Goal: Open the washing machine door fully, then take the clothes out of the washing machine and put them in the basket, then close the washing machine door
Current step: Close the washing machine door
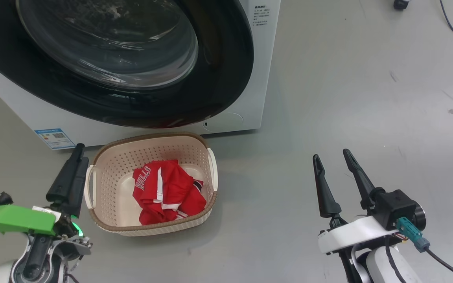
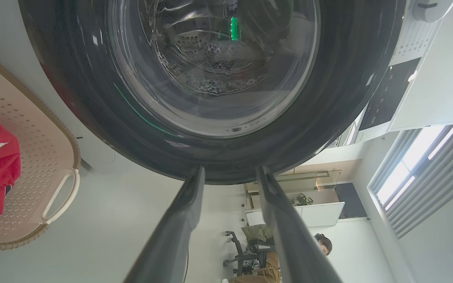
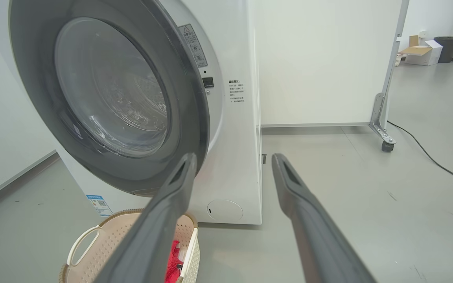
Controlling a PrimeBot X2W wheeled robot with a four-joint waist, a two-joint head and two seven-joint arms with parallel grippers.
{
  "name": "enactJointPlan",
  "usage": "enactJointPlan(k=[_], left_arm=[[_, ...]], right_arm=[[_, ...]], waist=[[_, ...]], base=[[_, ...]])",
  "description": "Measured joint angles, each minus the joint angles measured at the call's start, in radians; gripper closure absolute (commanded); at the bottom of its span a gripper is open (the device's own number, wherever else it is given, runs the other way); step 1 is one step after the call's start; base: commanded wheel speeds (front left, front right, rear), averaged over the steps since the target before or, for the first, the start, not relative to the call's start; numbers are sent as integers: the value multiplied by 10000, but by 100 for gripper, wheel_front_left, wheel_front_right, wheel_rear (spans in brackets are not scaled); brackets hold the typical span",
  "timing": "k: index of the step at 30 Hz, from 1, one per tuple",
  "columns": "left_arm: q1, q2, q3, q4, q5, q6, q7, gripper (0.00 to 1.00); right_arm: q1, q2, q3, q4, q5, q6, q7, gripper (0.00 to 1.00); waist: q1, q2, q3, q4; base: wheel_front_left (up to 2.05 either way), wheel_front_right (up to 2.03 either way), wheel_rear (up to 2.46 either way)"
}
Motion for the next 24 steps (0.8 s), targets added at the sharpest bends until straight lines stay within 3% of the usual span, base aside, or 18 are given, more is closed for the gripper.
enactJointPlan(k=[2,6,16,21,24], left_arm=[[164,-4,56,-274,267,0,-337,0],[452,128,56,-696,1990,0,-1197,0],[987,1937,-863,-1306,7701,-4,-3614,0],[1405,2150,-1162,-1083,9570,17,-4531,0],[1602,2180,-1444,-986,10376,324,-4851,0]], right_arm=[[70,0,-29,0,-13,4,0,0],[130,4,-71,0,-104,79,0,0],[254,2,-113,-2,-385,173,0,0],[291,4,-215,-8,-464,176,0,0],[336,4,-261,-8,-527,178,0,0]], waist=[[0,0,-99,92],[0,0,-273,242],[0,0,-471,380],[0,0,-534,380],[0,0,-585,370]], base=[[0,0,0],[0,0,0],[0,0,0],[0,0,0],[0,0,0]])
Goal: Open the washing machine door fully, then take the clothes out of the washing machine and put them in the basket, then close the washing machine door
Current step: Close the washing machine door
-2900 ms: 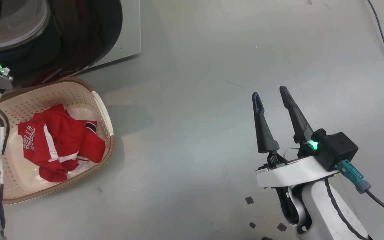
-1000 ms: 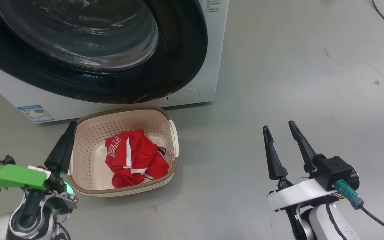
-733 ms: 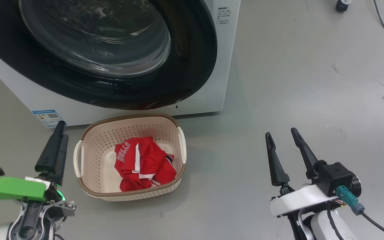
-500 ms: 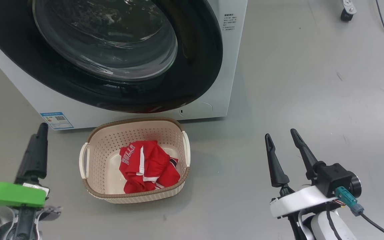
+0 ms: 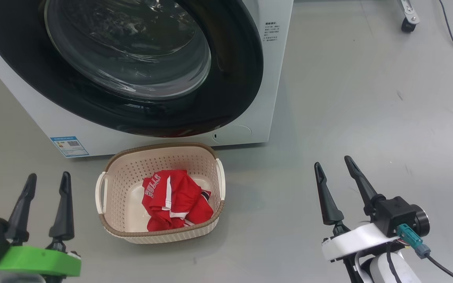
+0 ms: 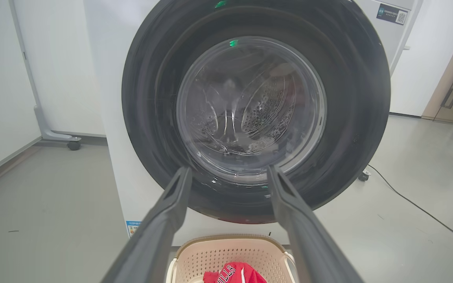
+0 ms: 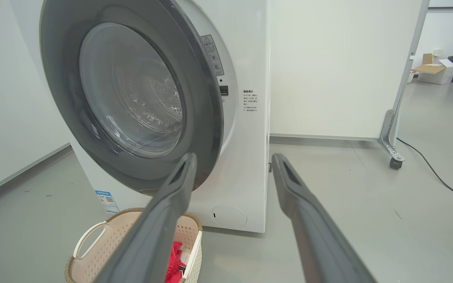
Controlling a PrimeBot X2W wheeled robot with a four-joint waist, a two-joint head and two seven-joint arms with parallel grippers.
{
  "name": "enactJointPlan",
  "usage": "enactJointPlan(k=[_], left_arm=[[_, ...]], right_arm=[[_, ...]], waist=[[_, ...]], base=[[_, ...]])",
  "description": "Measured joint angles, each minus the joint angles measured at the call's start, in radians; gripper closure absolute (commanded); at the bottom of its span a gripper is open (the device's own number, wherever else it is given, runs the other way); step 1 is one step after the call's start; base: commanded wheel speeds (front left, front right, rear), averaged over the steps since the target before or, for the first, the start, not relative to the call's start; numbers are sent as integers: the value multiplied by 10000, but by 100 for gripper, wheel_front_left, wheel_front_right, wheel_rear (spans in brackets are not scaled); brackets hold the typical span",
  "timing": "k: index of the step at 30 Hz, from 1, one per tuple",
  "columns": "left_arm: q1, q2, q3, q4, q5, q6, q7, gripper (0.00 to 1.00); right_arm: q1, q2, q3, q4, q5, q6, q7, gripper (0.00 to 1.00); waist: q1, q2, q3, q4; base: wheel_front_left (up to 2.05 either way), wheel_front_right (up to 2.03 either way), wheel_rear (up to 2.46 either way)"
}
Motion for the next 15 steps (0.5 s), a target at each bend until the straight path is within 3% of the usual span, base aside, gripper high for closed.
enactJointPlan(k=[5,15], left_arm=[[369,-59,-410,288,851,564,-362,0],[895,-500,-903,489,1469,1212,-445,0]], right_arm=[[183,4,-125,29,-17,-2,0,0],[662,21,-201,161,-100,-21,0,0]], waist=[[0,0,-179,-7],[0,0,-496,64]], base=[[0,0,0],[0,0,0]])
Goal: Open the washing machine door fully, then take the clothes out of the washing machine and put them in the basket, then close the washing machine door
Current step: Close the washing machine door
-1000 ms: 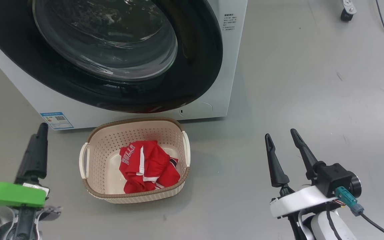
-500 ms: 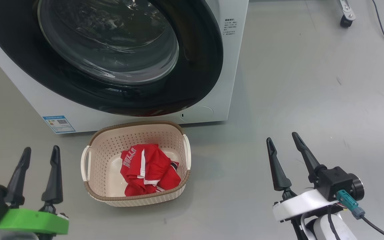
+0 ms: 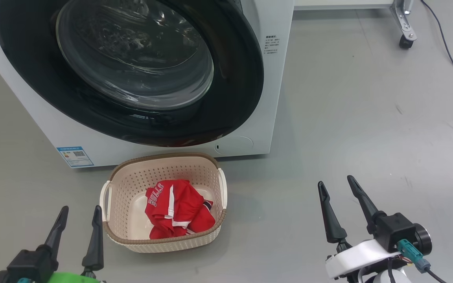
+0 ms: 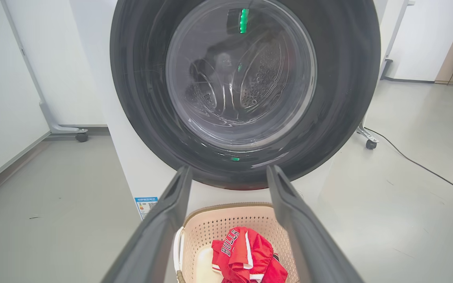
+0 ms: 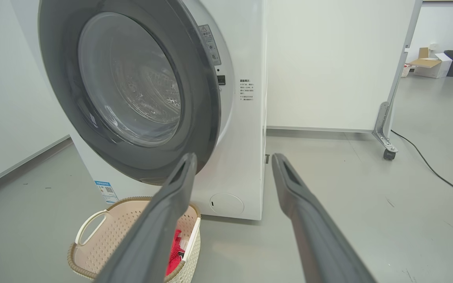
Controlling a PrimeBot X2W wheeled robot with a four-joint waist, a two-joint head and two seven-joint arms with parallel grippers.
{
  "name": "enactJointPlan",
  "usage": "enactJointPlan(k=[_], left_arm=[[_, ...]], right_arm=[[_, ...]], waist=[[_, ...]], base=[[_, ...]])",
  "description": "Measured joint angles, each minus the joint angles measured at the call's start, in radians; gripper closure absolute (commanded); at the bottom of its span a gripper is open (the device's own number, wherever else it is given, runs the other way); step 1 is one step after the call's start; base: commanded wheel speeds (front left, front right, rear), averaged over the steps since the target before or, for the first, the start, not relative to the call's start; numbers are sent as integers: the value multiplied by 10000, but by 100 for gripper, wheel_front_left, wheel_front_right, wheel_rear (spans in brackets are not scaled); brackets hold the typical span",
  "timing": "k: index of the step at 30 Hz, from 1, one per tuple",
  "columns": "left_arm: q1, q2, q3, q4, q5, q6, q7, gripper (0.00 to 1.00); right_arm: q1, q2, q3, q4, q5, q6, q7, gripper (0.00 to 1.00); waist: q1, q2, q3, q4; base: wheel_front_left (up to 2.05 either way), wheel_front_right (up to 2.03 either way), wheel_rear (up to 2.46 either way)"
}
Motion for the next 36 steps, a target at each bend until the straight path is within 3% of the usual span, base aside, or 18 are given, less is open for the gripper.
enactJointPlan(k=[13,36], left_arm=[[129,-303,-174,23,270,328,-102,0],[276,-447,-161,88,621,462,-188,0]], right_arm=[[405,13,-21,94,-2,-100,0,0],[498,27,8,109,56,-173,0,0]], waist=[[0,0,-108,16],[0,0,-221,-117]], base=[[0,0,0],[0,0,0]])
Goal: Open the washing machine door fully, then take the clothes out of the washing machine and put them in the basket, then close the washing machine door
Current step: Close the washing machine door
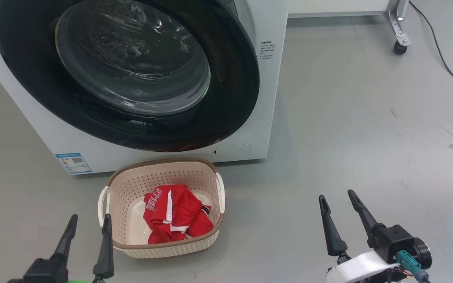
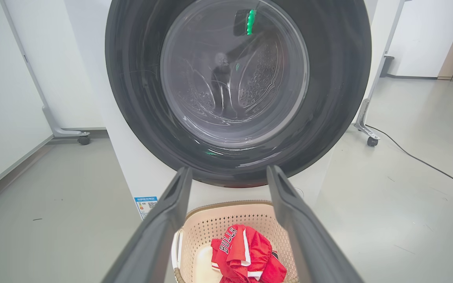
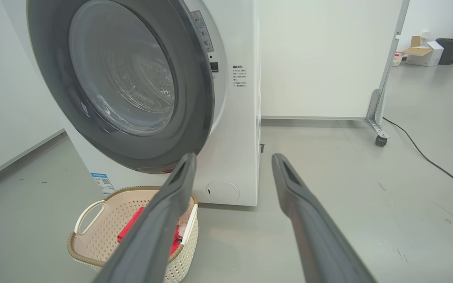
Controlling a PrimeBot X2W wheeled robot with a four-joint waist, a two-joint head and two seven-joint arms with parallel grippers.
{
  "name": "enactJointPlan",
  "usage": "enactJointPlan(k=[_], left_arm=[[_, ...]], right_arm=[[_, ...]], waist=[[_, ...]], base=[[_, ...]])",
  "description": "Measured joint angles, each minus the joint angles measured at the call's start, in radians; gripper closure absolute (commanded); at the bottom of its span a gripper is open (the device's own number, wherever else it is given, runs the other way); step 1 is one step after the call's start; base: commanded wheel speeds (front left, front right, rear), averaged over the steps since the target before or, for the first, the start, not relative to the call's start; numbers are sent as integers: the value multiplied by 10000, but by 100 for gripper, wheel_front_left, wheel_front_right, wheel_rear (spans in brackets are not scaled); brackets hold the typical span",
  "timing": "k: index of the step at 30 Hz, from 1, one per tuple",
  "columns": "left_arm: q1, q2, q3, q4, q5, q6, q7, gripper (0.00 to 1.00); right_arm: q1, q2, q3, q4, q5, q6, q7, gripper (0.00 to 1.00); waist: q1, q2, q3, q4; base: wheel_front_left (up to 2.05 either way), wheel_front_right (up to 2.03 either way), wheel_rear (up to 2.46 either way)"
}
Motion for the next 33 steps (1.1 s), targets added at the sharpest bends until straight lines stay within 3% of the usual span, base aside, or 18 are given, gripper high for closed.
enactJointPlan(k=[2,3,5,21,33], left_arm=[[0,-12,0,4,21,31,0,0],[0,-19,-2,4,31,48,0,0],[1,-27,-4,4,31,52,-2,0],[-8,-159,-288,12,188,36,-4,0],[-93,-174,-451,-31,265,-65,-79,0]], right_arm=[[0,0,0,0,27,0,0,5],[0,0,0,0,36,0,0,41],[0,0,-8,0,42,-2,0,100],[-2,-27,-311,17,56,15,0,100],[-803,-280,-309,566,38,570,2,100]], waist=[[0,0,-10,-3],[0,0,-13,-4],[0,0,-17,-5],[0,0,-17,222],[0,0,195,925]], base=[[0,0,0],[0,0,0],[0,0,0],[0,0,0],[0,0,0]])
